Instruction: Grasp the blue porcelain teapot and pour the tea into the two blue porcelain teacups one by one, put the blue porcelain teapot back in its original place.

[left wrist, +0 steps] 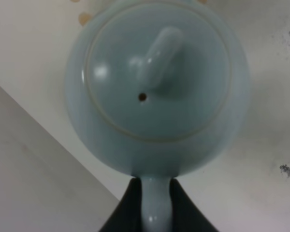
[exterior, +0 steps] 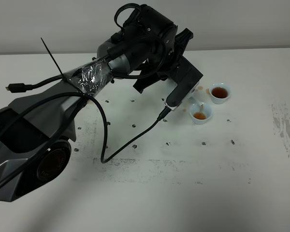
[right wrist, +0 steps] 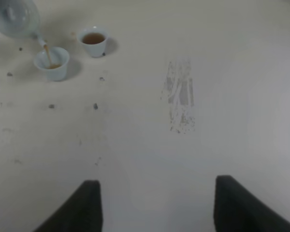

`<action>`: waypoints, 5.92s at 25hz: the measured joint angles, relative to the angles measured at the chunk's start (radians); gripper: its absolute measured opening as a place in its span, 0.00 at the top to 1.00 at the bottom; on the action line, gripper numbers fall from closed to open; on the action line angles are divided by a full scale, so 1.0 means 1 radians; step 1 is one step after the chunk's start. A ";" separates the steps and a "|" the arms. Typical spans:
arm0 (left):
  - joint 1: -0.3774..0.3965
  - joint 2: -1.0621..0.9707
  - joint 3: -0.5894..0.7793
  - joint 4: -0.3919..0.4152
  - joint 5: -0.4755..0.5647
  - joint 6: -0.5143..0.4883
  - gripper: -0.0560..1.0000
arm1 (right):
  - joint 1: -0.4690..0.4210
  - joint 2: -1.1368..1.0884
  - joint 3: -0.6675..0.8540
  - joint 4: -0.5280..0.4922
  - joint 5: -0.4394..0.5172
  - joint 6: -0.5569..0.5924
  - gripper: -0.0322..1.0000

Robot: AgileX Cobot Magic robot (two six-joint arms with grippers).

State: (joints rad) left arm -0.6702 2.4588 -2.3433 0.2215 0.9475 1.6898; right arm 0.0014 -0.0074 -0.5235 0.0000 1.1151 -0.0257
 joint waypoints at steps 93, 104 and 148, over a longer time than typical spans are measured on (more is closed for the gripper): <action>-0.005 0.000 0.000 -0.010 0.013 -0.186 0.94 | 0.000 0.000 0.000 0.000 0.000 0.000 0.50; 0.137 0.000 0.000 -0.404 0.127 -0.538 0.94 | 0.000 0.000 0.000 0.000 0.000 0.000 0.50; 0.411 -0.028 0.000 -0.697 0.247 -0.718 0.94 | 0.000 0.000 0.000 0.000 0.000 0.000 0.50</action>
State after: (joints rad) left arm -0.2591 2.4307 -2.3437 -0.4753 1.1944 0.9719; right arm 0.0014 -0.0074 -0.5235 0.0000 1.1151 -0.0257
